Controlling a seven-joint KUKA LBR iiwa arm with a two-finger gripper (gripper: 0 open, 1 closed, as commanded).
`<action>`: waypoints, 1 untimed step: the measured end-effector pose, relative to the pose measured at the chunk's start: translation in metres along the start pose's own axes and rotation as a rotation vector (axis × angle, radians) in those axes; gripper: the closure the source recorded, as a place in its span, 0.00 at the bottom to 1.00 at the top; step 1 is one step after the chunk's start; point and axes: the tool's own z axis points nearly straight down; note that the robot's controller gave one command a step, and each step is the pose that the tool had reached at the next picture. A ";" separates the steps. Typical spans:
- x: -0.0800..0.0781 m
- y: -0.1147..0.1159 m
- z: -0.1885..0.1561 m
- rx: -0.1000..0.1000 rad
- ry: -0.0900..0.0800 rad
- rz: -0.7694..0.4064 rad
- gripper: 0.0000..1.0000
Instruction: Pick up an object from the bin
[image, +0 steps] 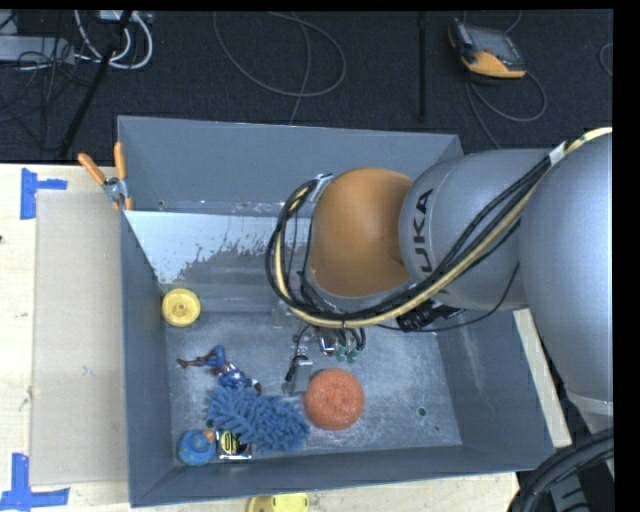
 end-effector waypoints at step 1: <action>-0.002 0.000 -0.005 -0.001 -0.007 0.003 0.00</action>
Offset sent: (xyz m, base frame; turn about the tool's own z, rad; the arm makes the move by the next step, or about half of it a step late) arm -0.0489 -0.0126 -0.0551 -0.2371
